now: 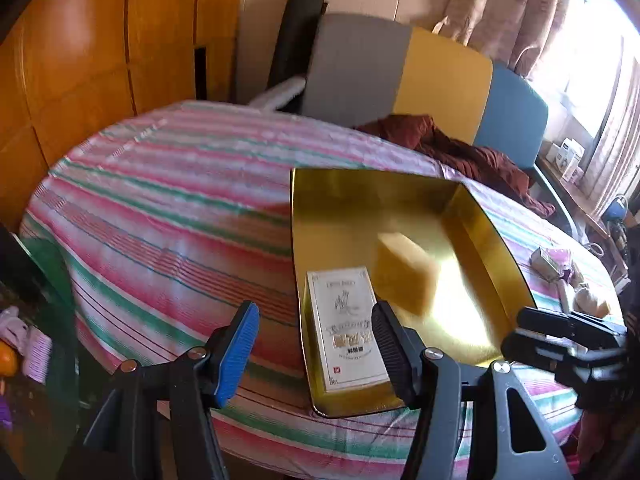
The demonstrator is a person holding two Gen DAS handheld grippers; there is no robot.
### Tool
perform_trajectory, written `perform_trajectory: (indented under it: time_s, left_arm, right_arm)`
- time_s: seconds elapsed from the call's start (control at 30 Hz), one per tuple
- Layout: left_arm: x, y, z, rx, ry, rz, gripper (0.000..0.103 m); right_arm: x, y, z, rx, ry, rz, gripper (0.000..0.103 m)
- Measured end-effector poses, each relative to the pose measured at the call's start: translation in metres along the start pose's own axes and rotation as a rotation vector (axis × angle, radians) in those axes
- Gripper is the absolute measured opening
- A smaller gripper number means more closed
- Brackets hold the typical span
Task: Organize objects
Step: 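Place the white box in the gold tray with the left tool while the right tool drops the sponge in, then reach to the items and grasp the green box with the left tool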
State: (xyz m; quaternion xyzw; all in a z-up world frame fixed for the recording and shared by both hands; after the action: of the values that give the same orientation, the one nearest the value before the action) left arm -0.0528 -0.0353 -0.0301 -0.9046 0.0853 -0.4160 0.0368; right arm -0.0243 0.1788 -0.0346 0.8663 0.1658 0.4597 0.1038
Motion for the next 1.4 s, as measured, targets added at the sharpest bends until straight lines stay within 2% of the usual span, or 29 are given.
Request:
perform_trajectory:
  time_s: [0.07,0.27,0.43,0.6,0.97,1.17,1.4]
  left_arm:
    - [0.004,-0.004,-0.002,-0.007,-0.020,-0.006,0.060]
    - [0.019,-0.030,-0.003,-0.071,-0.054,-0.016,0.060]
    - [0.025,-0.052,0.002,-0.129,-0.056,-0.010,0.060]
    - [0.026,-0.068,0.007,-0.171,-0.047,0.004,0.060]
    - [0.021,-0.092,0.012,-0.212,-0.007,0.060,0.060]
    - [0.020,-0.104,0.009,-0.228,0.012,0.138,0.060]
    - [0.015,-0.142,0.006,-0.303,0.044,0.220,0.060]
  right_arm:
    - [0.007,0.002,0.003,0.025,-0.030,0.044,0.089]
    - [0.027,0.007,0.009,0.081,-0.132,0.168,0.101]
    - [0.040,0.003,0.012,0.081,-0.180,0.233,0.103]
    - [0.047,-0.005,0.015,0.059,-0.199,0.262,0.103]
    - [0.066,-0.041,0.023,-0.027,-0.231,0.338,0.103]
    - [0.073,-0.073,0.033,-0.094,-0.215,0.382,0.103]
    - [0.093,-0.126,0.051,-0.222,-0.198,0.439,0.103]
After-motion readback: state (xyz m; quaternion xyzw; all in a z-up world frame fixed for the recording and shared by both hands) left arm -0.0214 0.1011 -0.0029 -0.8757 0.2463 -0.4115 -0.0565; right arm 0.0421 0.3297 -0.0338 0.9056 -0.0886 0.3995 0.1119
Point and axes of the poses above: each gripper's, at about its wrist camera, not at the fingertips, and x roughly against the way its jaws point, y to its left, z to its underside, the point moved 1 cm from there along -x, roughly the way its jaws point, and after that the axes turned 1 degree about z, right-handed, at the moved point
